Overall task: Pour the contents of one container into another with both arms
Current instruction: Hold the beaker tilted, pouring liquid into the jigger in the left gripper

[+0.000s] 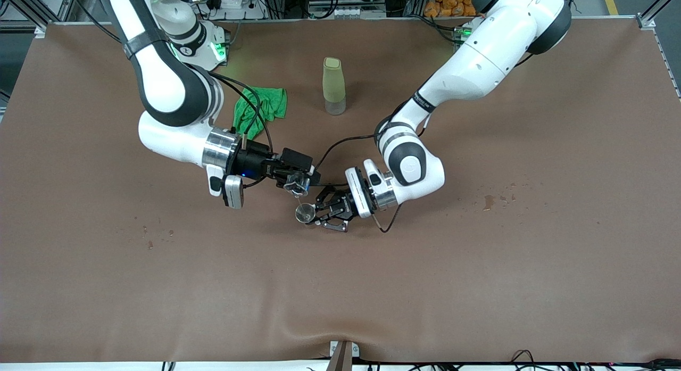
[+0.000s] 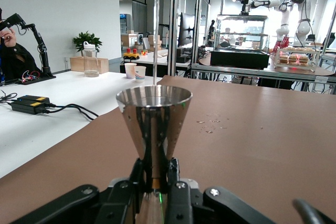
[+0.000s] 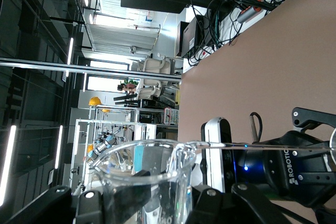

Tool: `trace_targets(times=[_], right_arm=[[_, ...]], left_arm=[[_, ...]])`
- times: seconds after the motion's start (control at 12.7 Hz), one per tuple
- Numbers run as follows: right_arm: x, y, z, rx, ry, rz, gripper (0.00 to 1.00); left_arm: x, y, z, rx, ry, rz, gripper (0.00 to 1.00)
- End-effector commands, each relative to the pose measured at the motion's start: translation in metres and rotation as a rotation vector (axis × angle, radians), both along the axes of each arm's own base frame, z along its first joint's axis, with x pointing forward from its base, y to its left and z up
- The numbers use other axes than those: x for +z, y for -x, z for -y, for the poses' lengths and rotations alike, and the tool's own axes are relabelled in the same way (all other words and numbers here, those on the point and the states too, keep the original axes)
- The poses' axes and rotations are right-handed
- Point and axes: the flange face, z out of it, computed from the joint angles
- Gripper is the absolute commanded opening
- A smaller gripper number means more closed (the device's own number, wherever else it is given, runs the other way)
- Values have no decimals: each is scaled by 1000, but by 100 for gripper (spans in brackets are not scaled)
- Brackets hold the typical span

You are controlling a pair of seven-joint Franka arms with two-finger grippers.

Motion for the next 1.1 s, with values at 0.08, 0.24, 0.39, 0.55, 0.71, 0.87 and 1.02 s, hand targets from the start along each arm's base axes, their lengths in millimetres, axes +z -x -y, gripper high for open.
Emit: trace_targets(times=[0.08, 0.24, 0.39, 0.55, 0.71, 0.87, 1.02], right_arm=[[3, 5, -4, -16, -40, -34, 0], [2, 11, -8, -8, -38, -43, 0], [6, 15, -12, -6, -47, -65, 0], [6, 18, -15, -4, -49, -78, 0], [3, 19, -14, -4, -45, -83, 0], [0, 19, -11, -7, -42, -89, 0], [0, 17, -7, -16, -44, -89, 0]], left_arm=[[13, 8, 0, 3, 0, 15, 0], [13, 8, 0, 3, 0, 15, 0], [13, 8, -1, 4, 0, 15, 0], [13, 8, -1, 4, 0, 15, 0], [13, 10, -1, 1, -1, 14, 0], [13, 11, -9, 4, -11, 7, 0], [11, 16, -12, -11, -2, 3, 0]])
